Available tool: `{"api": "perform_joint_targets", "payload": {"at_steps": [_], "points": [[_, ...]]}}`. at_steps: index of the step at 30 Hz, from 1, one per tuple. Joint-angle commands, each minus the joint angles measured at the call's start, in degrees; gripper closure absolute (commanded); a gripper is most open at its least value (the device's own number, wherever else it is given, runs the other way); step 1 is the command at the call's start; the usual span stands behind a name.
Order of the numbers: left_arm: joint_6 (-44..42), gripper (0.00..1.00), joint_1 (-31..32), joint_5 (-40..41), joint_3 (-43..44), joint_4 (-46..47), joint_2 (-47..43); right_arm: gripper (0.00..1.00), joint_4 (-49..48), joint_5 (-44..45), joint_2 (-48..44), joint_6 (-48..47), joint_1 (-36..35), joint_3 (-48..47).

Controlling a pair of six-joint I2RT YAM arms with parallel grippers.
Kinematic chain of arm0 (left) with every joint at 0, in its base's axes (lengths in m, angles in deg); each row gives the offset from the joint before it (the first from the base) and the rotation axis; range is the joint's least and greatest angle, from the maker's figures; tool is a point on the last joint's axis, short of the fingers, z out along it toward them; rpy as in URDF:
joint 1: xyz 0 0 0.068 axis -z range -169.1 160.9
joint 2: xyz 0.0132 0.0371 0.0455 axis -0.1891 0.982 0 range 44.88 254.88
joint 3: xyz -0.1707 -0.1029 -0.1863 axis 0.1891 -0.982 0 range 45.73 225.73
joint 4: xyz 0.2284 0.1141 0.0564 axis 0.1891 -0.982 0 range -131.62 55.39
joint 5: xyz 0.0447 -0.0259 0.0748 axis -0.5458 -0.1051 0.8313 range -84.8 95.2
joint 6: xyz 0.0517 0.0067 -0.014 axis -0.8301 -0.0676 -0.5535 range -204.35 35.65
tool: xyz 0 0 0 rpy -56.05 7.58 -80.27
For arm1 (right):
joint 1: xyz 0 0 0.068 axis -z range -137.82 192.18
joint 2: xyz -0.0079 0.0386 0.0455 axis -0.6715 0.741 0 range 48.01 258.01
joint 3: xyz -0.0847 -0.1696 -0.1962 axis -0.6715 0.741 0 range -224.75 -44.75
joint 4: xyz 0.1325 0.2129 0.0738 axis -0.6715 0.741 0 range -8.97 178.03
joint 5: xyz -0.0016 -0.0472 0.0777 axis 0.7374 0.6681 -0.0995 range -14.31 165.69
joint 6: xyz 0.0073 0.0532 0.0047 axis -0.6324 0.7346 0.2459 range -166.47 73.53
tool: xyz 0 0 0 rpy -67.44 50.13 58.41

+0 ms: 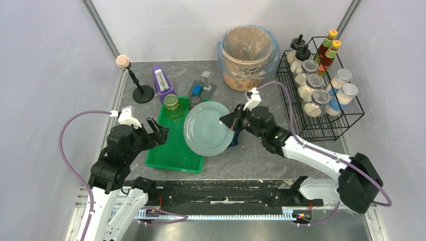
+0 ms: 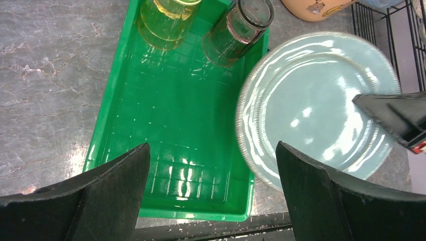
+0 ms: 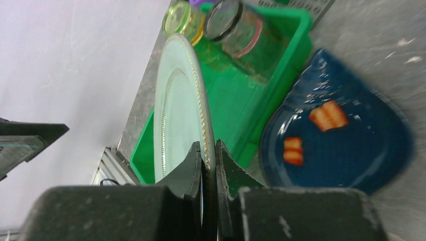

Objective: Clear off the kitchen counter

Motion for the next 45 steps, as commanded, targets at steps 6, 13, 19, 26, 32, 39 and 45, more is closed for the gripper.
{"api": "perform_joint_targets", "payload": {"at_steps": [6,13,19,26,32,39,45], "points": [[-0.08,0.00,0.20,1.96,2.91,-1.85,-0.10,1.00,-15.22,10.14,13.69,7.58,-9.85,-6.76],[-0.02,0.00,0.20,1.48,2.31,-2.52,-1.84,1.00,-18.66,10.86,25.33,8.64,-12.79,-12.83],[0.19,0.00,0.26,0.68,1.47,-2.47,-2.13,0.94,-15.39,9.85,34.64,8.30,-14.21,-21.02],[1.36,0.00,0.62,-0.94,-0.70,-1.29,-3.06,0.73,-10.02,5.29,41.20,6.65,-14.75,-27.40],[1.17,0.00,0.73,-0.71,-1.39,-1.02,-3.46,0.49,0.47,5.63,41.61,2.15,-15.01,-29.79],[0.56,0.00,0.86,0.14,-1.96,-0.84,-3.75,0.36,10.61,9.06,38.82,-4.74,-15.63,-30.97],[0.45,0.00,0.91,0.28,-1.79,-0.76,-3.72,0.26,21.97,12.43,36.90,-10.10,-16.07,-37.32]]}}
